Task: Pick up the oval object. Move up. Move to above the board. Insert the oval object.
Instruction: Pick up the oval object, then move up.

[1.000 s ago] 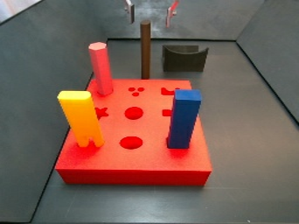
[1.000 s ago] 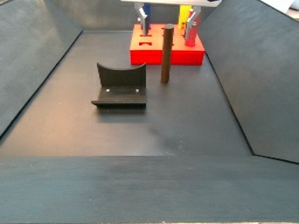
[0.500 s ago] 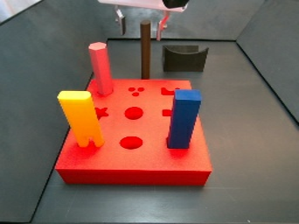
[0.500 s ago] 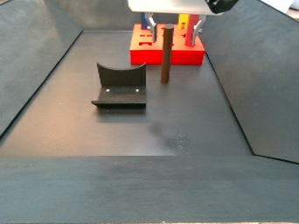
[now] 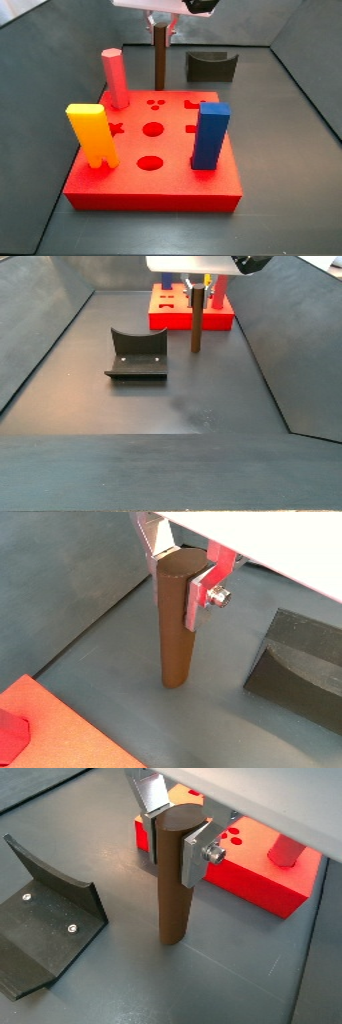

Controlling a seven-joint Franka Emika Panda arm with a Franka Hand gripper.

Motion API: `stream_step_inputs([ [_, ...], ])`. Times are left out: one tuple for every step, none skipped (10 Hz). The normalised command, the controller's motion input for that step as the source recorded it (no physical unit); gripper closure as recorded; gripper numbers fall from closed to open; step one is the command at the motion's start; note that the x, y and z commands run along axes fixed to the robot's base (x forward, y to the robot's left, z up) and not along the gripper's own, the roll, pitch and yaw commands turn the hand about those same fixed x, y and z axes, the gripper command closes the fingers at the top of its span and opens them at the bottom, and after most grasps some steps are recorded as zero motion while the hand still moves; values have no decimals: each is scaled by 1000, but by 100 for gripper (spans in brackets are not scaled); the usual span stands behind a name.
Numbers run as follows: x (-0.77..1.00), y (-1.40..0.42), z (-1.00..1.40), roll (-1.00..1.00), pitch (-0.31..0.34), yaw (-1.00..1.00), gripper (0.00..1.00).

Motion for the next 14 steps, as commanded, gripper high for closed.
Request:
stream_step_inputs([
  [0, 0, 0, 0, 0, 0, 100],
  [0, 0, 0, 0, 0, 0, 100],
  [0, 0, 0, 0, 0, 0, 100],
  [0, 0, 0, 0, 0, 0, 100],
  [0, 0, 0, 0, 0, 0, 100],
  [0, 0, 0, 0, 0, 0, 100],
  [0, 0, 0, 0, 0, 0, 100],
  [0, 0, 0, 0, 0, 0, 100],
  [0, 0, 0, 0, 0, 0, 100],
  [0, 0, 0, 0, 0, 0, 100],
  [0, 0, 833, 0, 0, 0, 100],
  [15, 12, 775, 0, 13, -5, 100],
  [16, 10, 604, 0, 36, -5, 100],
  [17, 9, 494, -1, 45, -4, 100],
])
